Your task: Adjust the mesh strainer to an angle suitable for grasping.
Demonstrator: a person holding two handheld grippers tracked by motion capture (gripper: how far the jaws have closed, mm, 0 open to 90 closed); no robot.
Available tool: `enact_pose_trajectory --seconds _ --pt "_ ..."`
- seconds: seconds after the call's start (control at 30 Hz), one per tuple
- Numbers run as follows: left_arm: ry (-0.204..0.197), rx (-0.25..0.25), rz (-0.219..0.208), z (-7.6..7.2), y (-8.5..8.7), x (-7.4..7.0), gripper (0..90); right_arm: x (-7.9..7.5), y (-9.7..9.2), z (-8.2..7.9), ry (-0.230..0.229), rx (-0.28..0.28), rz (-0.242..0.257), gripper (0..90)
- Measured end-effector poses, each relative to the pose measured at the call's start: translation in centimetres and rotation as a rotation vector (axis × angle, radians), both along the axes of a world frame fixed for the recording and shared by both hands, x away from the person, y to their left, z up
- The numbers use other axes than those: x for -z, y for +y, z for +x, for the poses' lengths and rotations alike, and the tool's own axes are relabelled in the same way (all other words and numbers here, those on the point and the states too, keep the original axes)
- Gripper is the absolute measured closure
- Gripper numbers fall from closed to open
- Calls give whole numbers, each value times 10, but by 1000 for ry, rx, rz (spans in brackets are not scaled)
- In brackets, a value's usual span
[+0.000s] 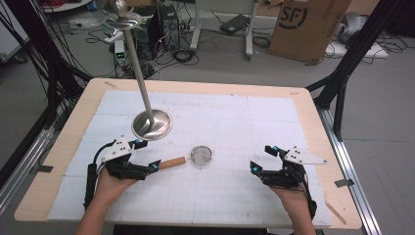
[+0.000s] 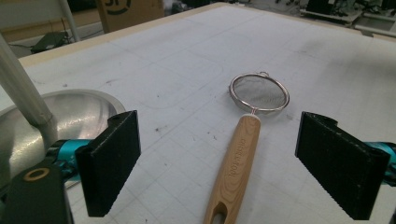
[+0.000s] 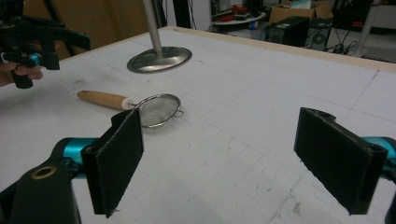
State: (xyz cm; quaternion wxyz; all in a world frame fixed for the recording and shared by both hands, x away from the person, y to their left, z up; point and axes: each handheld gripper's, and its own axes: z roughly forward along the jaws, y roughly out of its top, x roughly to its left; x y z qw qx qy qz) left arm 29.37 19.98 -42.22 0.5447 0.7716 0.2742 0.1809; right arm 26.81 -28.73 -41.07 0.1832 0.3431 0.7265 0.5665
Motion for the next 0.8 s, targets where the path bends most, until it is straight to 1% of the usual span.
enact_pose_trajectory --seconds 0.07,0.1,0.17,0.3,0.4,0.47,0.5,0.53,0.57,0.63,0.7,0.77,0.8 --pt "0 10 17 1 -4 2 159 0 0 0 -1 -1 1 149" --pt "4 13 25 2 -6 3 185 0 1 0 -3 -4 0 149" --pt "9 27 46 3 -10 5 197 -1 1 0 -6 -5 0 149" --pt "22 52 89 7 -18 8 228 0 3 0 0 -13 -6 149" --pt "47 68 116 10 -24 9 273 1 5 0 6 -19 -9 149" --pt "56 89 155 12 -29 9 293 1 5 0 7 -19 -10 149" --pt "60 97 167 13 -31 9 304 1 5 0 7 -20 -10 149" --pt "66 106 173 14 -33 10 304 1 5 0 7 -20 -10 149" --pt "71 116 178 16 -34 11 335 1 5 0 7 -21 -11 149" --pt "86 122 195 18 -36 13 354 1 5 0 9 -23 -10 149" --pt "109 132 212 20 -38 16 374 2 5 1 8 -22 -11 149" --pt "121 130 226 21 -39 18 378 2 5 1 10 -22 -11 149" --pt "129 134 232 21 -39 19 397 2 5 1 14 -24 -11 149"
